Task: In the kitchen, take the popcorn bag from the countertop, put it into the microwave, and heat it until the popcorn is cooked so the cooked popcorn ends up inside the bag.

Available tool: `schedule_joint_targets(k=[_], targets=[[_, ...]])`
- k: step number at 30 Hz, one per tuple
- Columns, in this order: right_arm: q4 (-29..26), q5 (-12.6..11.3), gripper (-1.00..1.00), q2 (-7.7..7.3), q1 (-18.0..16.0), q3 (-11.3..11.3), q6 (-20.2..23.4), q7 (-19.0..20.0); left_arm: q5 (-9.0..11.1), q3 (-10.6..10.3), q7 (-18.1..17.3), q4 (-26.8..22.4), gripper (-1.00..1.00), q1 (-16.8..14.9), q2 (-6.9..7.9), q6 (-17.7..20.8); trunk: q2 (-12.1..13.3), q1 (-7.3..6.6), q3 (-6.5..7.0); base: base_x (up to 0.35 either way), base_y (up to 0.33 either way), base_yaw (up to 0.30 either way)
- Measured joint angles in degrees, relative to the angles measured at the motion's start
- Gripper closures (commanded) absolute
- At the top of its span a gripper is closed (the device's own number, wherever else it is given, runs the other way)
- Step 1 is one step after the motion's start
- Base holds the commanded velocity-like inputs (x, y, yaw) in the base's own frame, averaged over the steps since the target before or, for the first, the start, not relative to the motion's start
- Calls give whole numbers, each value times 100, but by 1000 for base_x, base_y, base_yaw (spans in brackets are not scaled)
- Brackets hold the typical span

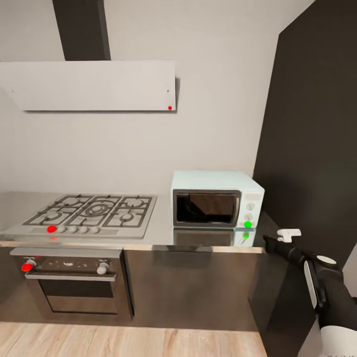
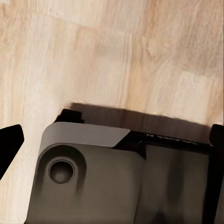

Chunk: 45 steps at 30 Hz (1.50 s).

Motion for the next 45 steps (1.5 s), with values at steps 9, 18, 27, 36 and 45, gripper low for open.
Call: schedule_joint_targets(k=[9, 18, 27, 36, 45], targets=[[4704, 1936, 100, 646, -47, 329, -1755, -1519, 12, 7, 7, -2, -100, 0, 5, -1, 1, 0, -2, -333, 0, 0], [7048, 1571, 100, 246, 1167, 222, -2684, -2546, 82, 25, 34, 8, -100, 0, 40, -1, -1, -4, -2, -22, 0, 0], [7045, 840, 100, 276, 1910, 187, -2984, -2567, 82, 25, 47, 11, -100, 0, 41, 3, -1, -4, -1, 0, 0, 0], [7047, 877, 100, 456, 2033, 193, -3331, -3558, 92, 33, 69, 14, -100, 0, 62, 60, -1, -4, -1, 0, 0, 0], [7005, 1468, 100, 756, 2103, 247, -3362, -3674, -22, -17, 63, -32, -100, 0, 216, -1, -1, -3, -1, 0, 0, 0]])
